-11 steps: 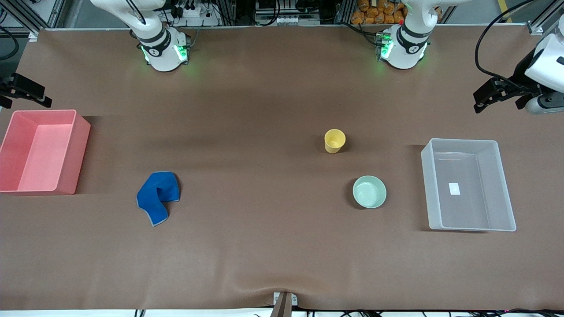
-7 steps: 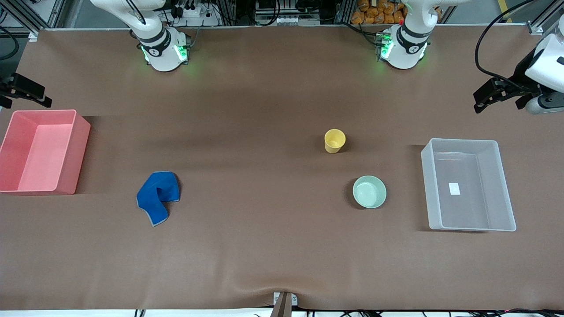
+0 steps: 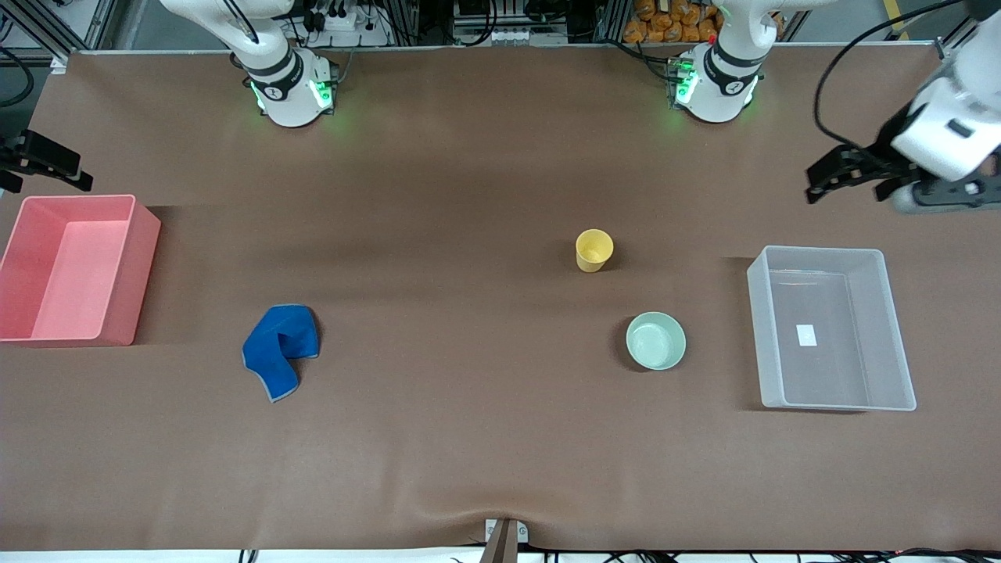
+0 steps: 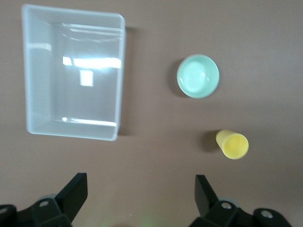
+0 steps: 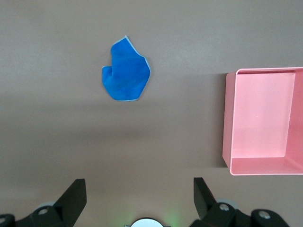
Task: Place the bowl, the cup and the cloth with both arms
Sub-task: 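Reach the left gripper to the yellow cup while the right gripper reaches the cloth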
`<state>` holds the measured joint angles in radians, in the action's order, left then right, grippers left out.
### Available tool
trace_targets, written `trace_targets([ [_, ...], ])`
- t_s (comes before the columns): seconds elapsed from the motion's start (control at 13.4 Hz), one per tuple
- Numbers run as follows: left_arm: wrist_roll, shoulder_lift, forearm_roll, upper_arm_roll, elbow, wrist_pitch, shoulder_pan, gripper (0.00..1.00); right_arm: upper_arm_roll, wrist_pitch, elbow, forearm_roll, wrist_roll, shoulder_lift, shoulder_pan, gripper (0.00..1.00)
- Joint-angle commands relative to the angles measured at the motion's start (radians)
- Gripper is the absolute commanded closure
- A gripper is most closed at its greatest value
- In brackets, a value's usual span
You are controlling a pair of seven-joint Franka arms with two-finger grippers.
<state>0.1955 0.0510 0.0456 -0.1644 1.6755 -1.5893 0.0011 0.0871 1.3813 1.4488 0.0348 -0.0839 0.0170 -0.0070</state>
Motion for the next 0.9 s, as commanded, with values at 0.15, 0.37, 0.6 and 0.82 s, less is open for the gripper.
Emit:
trace_targets([
  [0.15, 0.137, 0.015, 0.022, -0.128, 0.191, -0.162, 0.003, 0.00, 0.000, -0.019, -0.015, 0.022, 0.007, 0.037, -0.011, 0.00],
  [0.37, 0.296, 0.001, 0.022, -0.217, 0.349, -0.352, 0.003, 0.00, -0.001, -0.015, -0.021, 0.027, 0.010, 0.136, -0.001, 0.00],
  [0.6, 0.414, -0.069, 0.023, -0.306, 0.455, -0.541, 0.000, 0.00, -0.003, 0.056, -0.021, 0.030, 0.006, 0.227, 0.002, 0.00],
  [0.82, 0.499, -0.129, 0.020, -0.379, 0.524, -0.670, -0.001, 0.00, -0.003, 0.140, -0.022, 0.022, 0.004, 0.359, 0.041, 0.00],
])
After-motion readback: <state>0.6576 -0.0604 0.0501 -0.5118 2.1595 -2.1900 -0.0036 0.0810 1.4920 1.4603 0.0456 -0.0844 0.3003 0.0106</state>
